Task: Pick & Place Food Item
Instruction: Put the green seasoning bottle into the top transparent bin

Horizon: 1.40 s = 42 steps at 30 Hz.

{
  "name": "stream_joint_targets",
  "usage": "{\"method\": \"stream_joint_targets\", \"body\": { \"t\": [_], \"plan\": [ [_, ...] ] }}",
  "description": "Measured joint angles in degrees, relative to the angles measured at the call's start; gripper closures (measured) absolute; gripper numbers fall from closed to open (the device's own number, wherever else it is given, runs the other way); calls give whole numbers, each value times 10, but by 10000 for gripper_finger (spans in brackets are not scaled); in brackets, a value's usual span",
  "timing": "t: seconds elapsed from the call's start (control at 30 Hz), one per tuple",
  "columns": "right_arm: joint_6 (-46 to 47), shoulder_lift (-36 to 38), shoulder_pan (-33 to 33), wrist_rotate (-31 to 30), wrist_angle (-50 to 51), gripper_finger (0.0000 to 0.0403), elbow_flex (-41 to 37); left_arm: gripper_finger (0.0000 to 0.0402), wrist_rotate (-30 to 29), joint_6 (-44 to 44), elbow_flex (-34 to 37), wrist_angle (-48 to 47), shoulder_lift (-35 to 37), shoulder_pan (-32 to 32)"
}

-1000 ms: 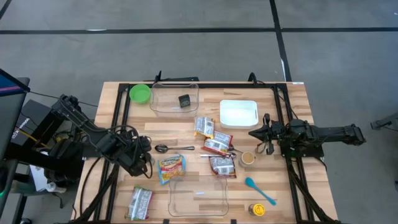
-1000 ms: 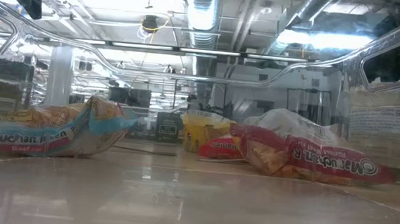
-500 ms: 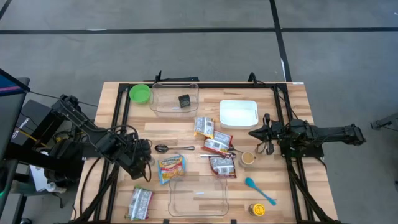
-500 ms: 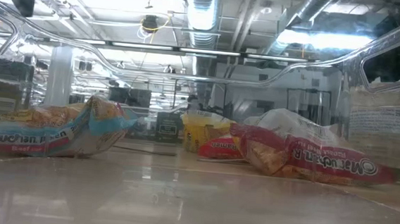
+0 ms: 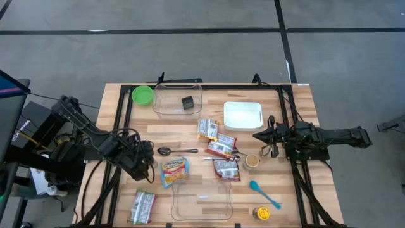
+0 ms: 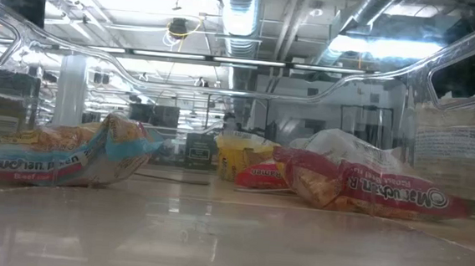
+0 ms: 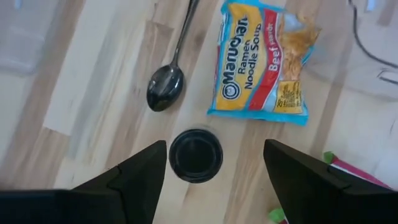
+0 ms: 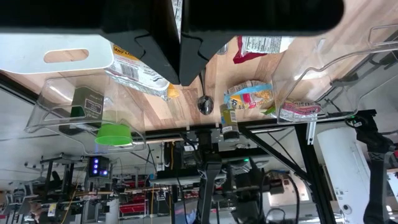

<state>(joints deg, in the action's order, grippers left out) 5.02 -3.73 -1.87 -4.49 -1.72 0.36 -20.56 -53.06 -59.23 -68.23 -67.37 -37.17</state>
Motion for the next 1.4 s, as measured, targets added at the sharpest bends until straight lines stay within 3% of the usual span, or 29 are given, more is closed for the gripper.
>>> {"method": "stream_joint_targets", "body": {
  "t": [0.47,0.73,0.93,1.4],
  "plan": [
    [0,0,0,0,0,403,0,137,9,3,183,138,176,0],
    [0,0,0,0,0,403,0,137,-5,6,237,176,174,0],
    [0,0,0,0,0,403,0,137,-5,51,241,218,171,0],
    [0,0,0,0,0,403,0,137,-21,53,241,213,171,-6]
  ]
}}
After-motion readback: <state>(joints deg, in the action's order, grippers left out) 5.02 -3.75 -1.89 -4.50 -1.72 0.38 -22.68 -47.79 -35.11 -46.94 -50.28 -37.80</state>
